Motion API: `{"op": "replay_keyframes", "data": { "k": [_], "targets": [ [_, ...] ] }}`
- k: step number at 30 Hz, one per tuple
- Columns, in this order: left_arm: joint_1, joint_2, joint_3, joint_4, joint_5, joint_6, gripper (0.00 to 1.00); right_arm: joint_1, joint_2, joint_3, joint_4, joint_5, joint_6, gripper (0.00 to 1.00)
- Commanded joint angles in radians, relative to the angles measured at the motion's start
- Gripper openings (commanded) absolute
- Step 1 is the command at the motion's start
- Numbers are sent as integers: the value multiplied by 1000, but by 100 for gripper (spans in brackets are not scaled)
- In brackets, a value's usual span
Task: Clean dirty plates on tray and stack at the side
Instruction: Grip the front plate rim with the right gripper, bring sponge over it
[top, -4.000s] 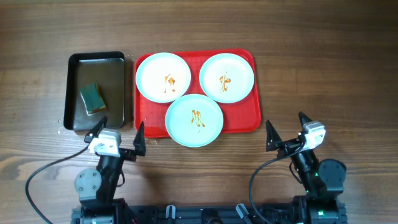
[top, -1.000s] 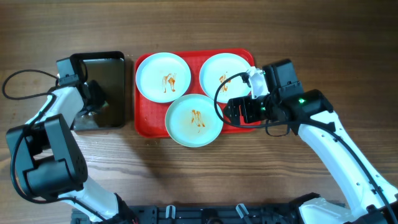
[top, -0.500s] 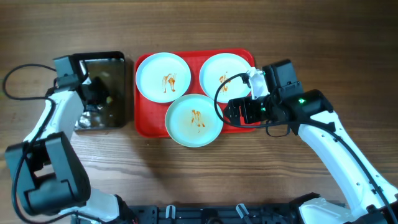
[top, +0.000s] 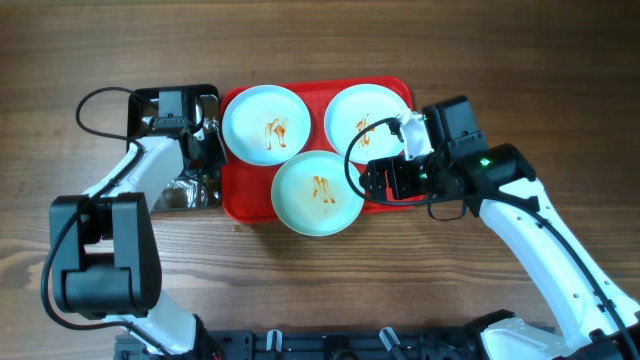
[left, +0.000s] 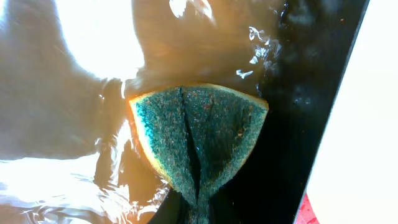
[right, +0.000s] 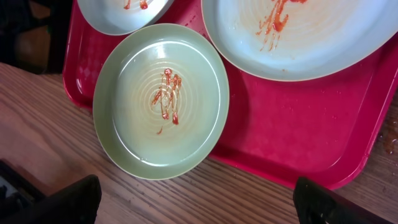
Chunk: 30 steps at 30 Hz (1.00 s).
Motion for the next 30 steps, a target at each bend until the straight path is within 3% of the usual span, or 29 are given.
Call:
{"op": "replay_keyframes", "data": {
  "k": [1,6,12,13,14,15,17,25,30],
  "targets": [
    [-5,-22,-10,-21,8,23,4,3,-9,16,2,13,10,100],
    [-6,-206,-9,-90,-33,23,4,3,10,-14,-14,9,11,95],
    [-6,-286,-9,-196,-21,22,8,4,157,-43,76,-79,44,73],
    [-6,-286,-9,-196,-20,22,8,4,180,-43,95,-108,50,68],
    [-6,-286,-9,-196,-13,22,8,4,219,-43,124,-150,55,49],
    [-6,-286,-9,-196,-13,22,8,3,248,-43,138,-144,66,41],
    [-6,-286,-9,-200,-13,22,7,4,297,-43,158,-145,90,41],
    [-6,-286,-9,-208,16,19,8,4,396,-43,203,-133,121,22],
    [-6,-286,-9,-208,16,19,8,22,426,-43,238,-132,162,19]
  ]
}}
